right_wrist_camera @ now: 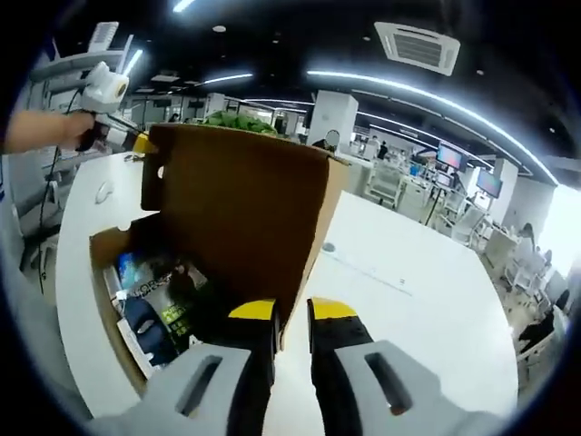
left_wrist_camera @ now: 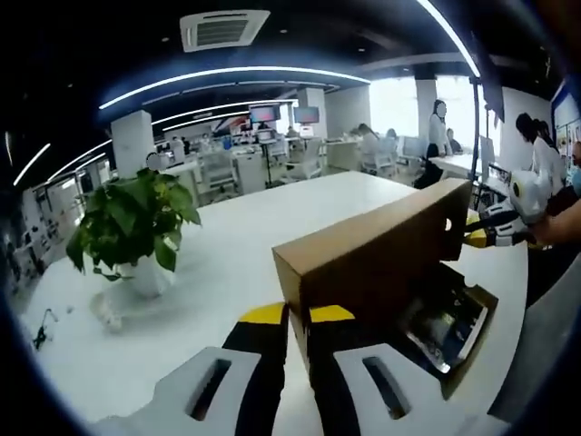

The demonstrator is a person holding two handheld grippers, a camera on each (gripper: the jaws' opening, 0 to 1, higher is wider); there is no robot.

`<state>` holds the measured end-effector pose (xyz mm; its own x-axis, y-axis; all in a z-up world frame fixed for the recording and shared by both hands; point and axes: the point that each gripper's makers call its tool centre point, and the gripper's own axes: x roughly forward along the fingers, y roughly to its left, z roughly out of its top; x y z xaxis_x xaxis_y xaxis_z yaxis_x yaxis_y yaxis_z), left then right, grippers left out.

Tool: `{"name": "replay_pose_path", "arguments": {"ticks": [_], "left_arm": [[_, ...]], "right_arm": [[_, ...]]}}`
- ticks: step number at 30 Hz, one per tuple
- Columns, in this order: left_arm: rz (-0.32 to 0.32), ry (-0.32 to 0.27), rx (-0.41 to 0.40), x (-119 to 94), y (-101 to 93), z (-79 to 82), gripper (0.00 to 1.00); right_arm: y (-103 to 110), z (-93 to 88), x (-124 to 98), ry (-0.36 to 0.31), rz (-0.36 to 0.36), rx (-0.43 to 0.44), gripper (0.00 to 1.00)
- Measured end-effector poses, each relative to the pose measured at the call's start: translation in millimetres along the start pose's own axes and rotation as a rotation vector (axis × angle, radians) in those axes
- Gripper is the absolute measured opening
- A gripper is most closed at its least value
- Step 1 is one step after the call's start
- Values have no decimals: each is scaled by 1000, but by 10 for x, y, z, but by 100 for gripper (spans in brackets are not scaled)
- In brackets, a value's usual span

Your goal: Operate the shoe box by opening the lid, removing the specified soft item, and placing it in the target area until the item is outside and the box remains undamaged.

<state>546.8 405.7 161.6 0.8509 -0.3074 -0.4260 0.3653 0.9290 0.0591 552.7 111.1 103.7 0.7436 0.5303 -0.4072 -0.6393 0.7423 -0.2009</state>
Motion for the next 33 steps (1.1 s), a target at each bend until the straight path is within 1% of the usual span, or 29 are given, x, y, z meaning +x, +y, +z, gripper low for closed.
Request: {"name": "replay_pose_path", "arguments": {"ticks": [4, 6, 10, 13, 15, 23, 25, 28, 30, 33], "left_arm": [[-2, 1, 7, 45, 15, 15, 4], [-4, -1, 4, 65, 30, 19, 4], [-4, -6, -4, 105, 54, 32, 4], [-4, -8, -8, 131, 72, 36, 4], [-3, -10, -10, 150, 84, 37, 4], [9, -9, -17, 233, 112, 49, 5], [13, -9, -13, 243, 111, 48, 6], [15, -10, -17, 248, 113, 44, 6], [18, -12, -23, 248, 101, 43, 7], [33, -16, -34, 234, 115, 26, 11]], "right_arm": [[62, -38, 87, 18, 19, -22, 9], [47, -52, 131, 26, 12, -32, 10], [-11, -86, 172, 45, -4, -25, 4], [-14, -110, 188, 52, -1, -25, 4], [-21, -105, 196, 52, -2, -35, 4], [-65, -98, 224, 51, -4, -16, 2], [-71, -98, 232, 51, -2, -23, 2], [-75, -97, 250, 55, -6, -57, 2], [-72, -89, 253, 53, -10, -57, 2], [-91, -91, 267, 55, -13, -43, 2]]}}
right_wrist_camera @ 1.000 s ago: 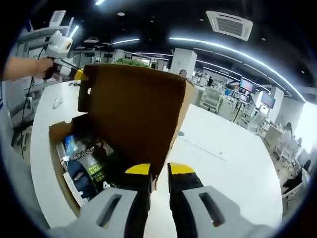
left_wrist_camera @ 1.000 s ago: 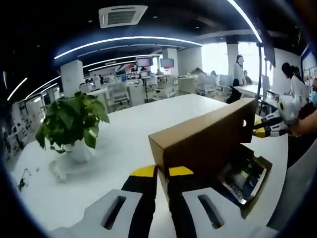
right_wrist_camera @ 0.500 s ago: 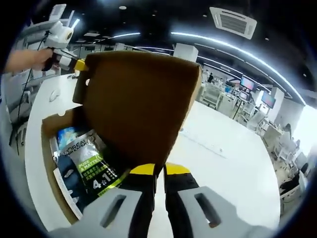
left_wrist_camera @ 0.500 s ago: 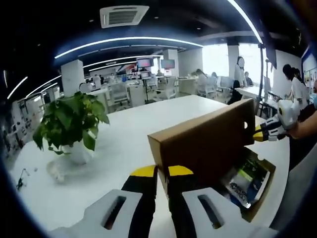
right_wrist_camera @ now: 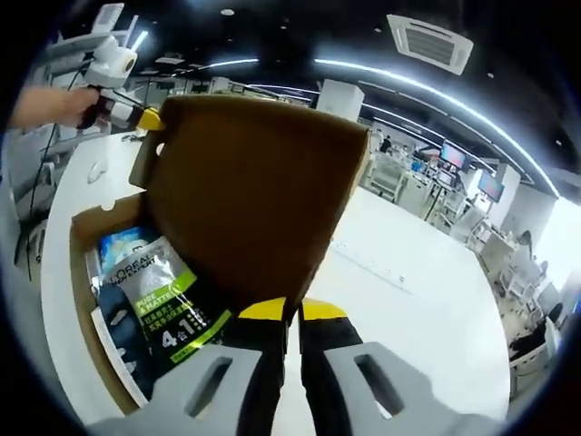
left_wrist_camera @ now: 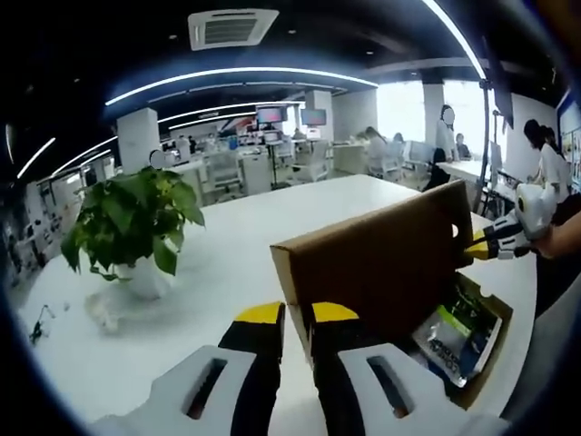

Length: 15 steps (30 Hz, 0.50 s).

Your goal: Operate the shoe box by opening the lid, removing the specified soft item, and placing it in the target area until the item is outside and the box remains undamaged.

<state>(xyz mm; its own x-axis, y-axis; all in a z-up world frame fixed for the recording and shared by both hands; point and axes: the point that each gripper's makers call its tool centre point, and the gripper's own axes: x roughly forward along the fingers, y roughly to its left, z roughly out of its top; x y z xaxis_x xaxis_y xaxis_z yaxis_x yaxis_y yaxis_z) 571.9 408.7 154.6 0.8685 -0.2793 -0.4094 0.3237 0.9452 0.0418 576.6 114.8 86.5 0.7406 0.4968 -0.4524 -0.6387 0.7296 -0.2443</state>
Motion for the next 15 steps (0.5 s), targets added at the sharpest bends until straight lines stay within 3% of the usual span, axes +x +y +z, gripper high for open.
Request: {"name": "replay_pose_path", "arguments": {"ticks": [8, 10, 15], "left_arm": [[-5, 20, -26, -80, -81, -236, 13], [-41, 61, -41, -72, -167, -363, 13], [-45, 106, -35, -42, -234, -553, 13]], "right_arm": [[-12, 1, 11, 6, 5, 40, 1], [-19, 3, 21, 8, 6, 54, 1], [-38, 3, 53, 12, 4, 74, 1]]}}
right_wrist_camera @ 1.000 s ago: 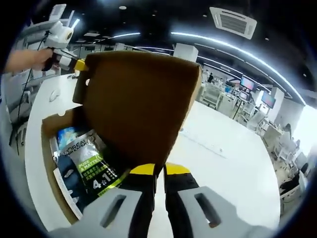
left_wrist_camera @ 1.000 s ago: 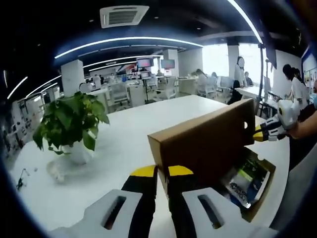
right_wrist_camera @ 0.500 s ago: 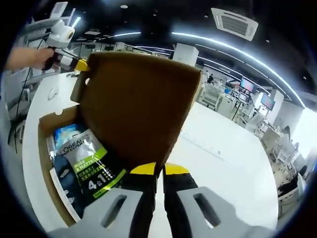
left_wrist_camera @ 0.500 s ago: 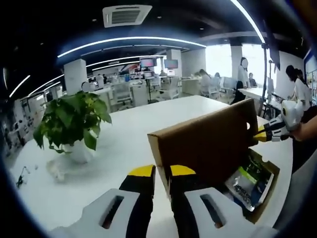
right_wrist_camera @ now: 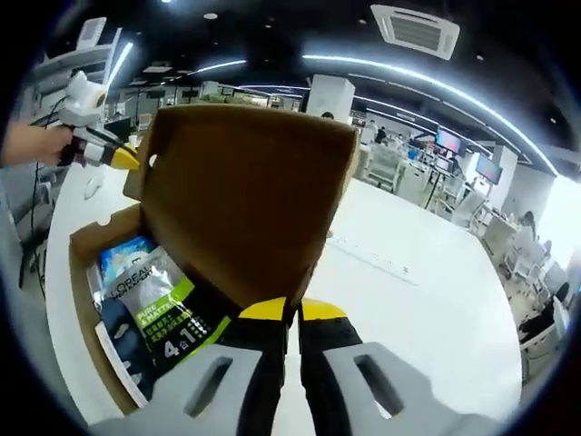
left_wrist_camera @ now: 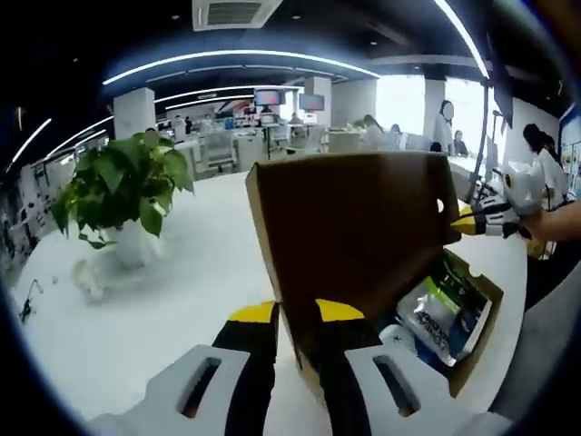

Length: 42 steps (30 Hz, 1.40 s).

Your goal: Operate the shoe box by opening the lid, removing the specified soft item, and placing it in the target area until the item is outside and the box remains undamaged.

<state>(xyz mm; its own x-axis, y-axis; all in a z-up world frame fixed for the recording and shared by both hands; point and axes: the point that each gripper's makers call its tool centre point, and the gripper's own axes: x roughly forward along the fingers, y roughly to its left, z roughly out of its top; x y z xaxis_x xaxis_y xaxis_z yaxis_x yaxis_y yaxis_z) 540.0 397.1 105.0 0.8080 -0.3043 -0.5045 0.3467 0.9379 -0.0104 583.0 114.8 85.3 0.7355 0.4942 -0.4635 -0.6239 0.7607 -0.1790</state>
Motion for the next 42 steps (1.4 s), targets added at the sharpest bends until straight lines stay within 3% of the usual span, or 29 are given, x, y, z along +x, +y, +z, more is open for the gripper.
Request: {"name": "replay_pose_path", "arguments": {"ticks": [6, 7, 8, 42], "left_arm": [[45, 17, -52, 38, 108, -165, 2], [25, -15, -89, 53, 107, -128, 2], [32, -8, -112, 56, 135, -141, 1], [69, 60, -87, 441, 319, -98, 2]], "right_arm": [[-20, 6, 28, 8, 5, 46, 1], [-21, 8, 29, 8, 5, 50, 1], [-26, 12, 38, 11, 6, 58, 1], [-93, -99, 391, 87, 65, 46, 6]]}}
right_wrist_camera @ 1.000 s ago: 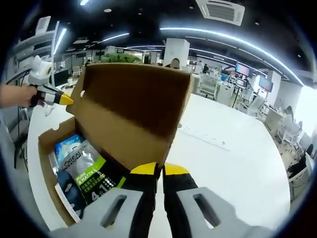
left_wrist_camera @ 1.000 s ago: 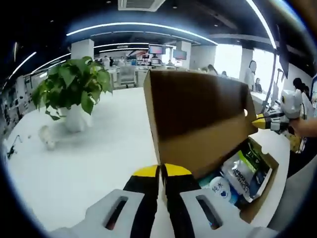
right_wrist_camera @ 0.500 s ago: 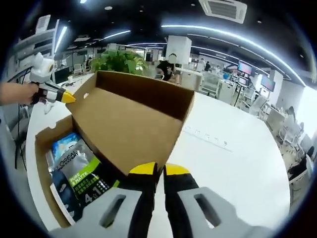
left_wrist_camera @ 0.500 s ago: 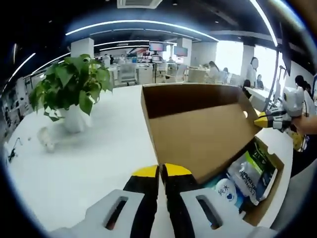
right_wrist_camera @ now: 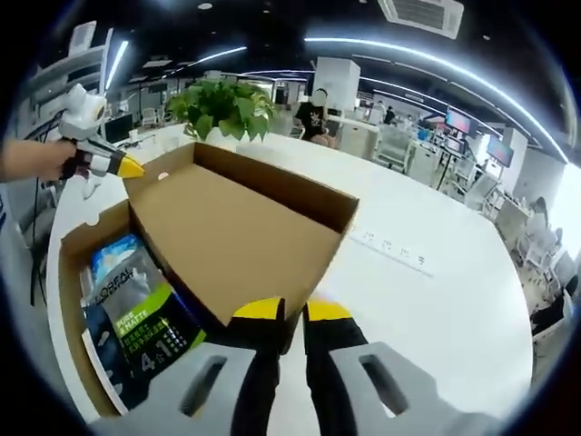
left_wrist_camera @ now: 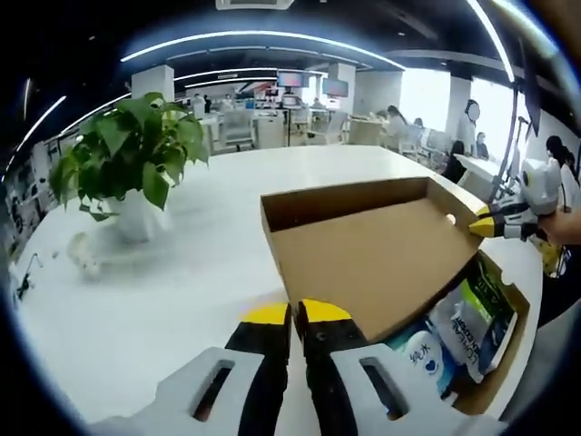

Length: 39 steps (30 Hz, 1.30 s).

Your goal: Operate the shoe box by opening the lid, removing the specified soft item, and placing it in the target area until the item is outside and the box remains undamaged.

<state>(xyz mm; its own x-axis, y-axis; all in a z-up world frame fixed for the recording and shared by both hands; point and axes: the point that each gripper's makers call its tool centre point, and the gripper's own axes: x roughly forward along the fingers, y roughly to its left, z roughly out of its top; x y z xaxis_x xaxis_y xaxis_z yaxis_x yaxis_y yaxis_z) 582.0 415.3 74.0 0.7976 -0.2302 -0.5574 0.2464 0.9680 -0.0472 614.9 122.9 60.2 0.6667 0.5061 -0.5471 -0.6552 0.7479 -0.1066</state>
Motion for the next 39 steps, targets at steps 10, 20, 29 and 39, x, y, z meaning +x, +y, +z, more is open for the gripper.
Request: {"name": "replay_pose_path", "arguments": {"ticks": [10, 20, 29, 39], "left_arm": [[16, 19, -7, 59, 21, -10, 2], [46, 42, -54, 121, 44, -34, 2], [63, 45, -31, 125, 29, -29, 3], [74, 3, 10, -30, -14, 77, 8]], "right_arm": [[18, -61, 69, 22, 6, 11, 9], [36, -111, 129, 46, 8, 29, 12], [63, -149, 137, 55, 32, 10, 15], [97, -190, -1, 32, 52, 26, 17]]}}
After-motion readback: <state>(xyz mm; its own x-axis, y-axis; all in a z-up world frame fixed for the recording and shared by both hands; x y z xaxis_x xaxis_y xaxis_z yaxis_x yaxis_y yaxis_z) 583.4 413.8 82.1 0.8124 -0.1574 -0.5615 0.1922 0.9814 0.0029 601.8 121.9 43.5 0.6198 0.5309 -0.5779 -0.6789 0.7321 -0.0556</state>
